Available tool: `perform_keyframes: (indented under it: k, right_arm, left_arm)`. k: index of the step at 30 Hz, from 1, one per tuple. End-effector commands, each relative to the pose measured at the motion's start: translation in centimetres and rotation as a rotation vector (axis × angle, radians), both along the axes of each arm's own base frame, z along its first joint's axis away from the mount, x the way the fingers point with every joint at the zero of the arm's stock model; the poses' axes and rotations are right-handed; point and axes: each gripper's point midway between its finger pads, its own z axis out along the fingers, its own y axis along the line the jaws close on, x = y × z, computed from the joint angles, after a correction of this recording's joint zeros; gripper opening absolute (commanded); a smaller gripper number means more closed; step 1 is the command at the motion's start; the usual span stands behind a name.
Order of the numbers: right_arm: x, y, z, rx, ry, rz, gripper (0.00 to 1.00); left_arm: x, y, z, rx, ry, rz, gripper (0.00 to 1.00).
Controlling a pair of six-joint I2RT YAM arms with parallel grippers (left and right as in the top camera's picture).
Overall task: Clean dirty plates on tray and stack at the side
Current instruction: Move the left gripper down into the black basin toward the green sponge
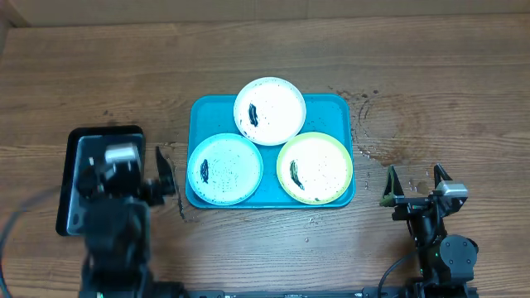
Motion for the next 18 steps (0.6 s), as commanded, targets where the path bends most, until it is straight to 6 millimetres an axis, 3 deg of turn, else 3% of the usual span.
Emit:
perform_keyframes:
  k: [1,4,8,10,12,14,18]
  right_arm:
    - [0.0,-0.3,-0.2,-0.003,-0.004,-0.016,1.00]
    - [0.0,-0.3,-0.2,-0.003,-0.004,-0.016,1.00]
    - [0.0,-0.3,-0.2,-0.003,-0.004,-0.016,1.00]
    - [0.0,-0.3,-0.2,-0.003,-0.004,-0.016,1.00]
    - [0.0,-0.3,-0.2,-0.003,-0.004,-0.016,1.00]
    - [0.0,-0.3,-0.2,-0.003,-0.004,-0.016,1.00]
    - [0.0,-0.3,-0.2,-0.003,-0.004,-0.016,1.00]
  left_arm:
    - [1.6,4.3,0.5,0.027,0.088,0.249,1.00]
    - [4.1,5.8,-0.3,0.003,0.124,0.270,1.00]
    - [6.8,3.8,-4.6,-0.072,0.255,0.123,1.00]
    - [6.7,4.7,-6.2,-0.072,0.311,0.172,1.00]
    - [5.4,8.2,-8.0,-0.229,0.305,0.397,1.00]
    - [4.3,10.6,-9.3,-0.377,0.289,0.516,1.00]
    - [3.6,13.0,-11.4,-0.636,0.286,0.494,1.00]
